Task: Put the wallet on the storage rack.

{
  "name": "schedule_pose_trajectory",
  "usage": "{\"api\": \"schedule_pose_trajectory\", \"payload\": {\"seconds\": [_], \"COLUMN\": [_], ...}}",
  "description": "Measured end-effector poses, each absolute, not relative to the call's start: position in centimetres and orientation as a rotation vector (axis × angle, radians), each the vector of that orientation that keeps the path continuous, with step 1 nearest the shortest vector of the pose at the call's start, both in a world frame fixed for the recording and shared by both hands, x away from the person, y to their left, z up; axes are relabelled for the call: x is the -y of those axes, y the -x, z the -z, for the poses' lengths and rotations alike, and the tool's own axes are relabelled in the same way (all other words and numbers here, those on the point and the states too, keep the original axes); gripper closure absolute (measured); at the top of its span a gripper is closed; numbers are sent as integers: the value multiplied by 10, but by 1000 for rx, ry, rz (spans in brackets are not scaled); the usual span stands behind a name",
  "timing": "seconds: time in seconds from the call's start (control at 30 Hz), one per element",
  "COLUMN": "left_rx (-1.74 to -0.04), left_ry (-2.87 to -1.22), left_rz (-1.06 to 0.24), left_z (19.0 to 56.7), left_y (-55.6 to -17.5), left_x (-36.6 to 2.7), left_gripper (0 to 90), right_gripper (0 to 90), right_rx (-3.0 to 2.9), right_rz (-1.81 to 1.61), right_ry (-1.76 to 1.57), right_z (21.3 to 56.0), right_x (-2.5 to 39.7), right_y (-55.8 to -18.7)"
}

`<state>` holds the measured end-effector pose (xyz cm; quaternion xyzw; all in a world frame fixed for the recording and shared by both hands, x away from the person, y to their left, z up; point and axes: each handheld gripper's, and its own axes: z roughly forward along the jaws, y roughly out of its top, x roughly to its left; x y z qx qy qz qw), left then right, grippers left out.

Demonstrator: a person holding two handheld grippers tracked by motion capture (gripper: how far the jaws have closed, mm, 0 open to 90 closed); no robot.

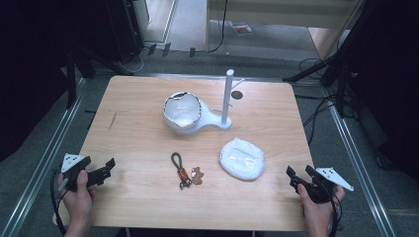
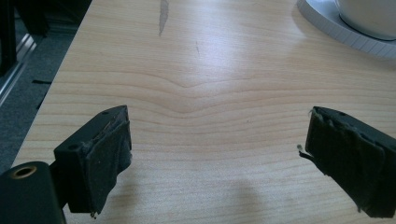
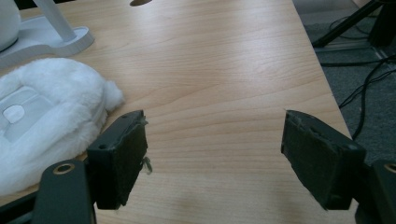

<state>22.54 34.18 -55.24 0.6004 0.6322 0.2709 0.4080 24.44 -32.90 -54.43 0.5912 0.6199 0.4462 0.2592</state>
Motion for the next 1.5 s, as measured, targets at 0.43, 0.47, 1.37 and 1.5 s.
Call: {"api": "schedule_pose_trajectory", "payload": {"seconds": [0.43,0.47,1.37,1.5], "left_rx": [-1598,-1600,-1600,-1601], "left_ry": [-1521,-1524,-1543,-1547], "left_rz": [-679,-679,-687,-688], "left_z": [553,552,552,552], "left_y": [-226,-226,-227,-227], "left_x": [-341,-341,-339,-339], "left_gripper": [77,77,77,77], "right_gripper": [218,218,164,158], "right_rx": [-1737,-1747,-1948,-1971], "right_rz": [-1218,-1214,-1328,-1330], "right_ry": [-1637,-1635,-1675,-1671], "right_z": [533,532,536,538], "right_x": [307,304,258,254], "right_y": [-254,-255,-277,-278]}}
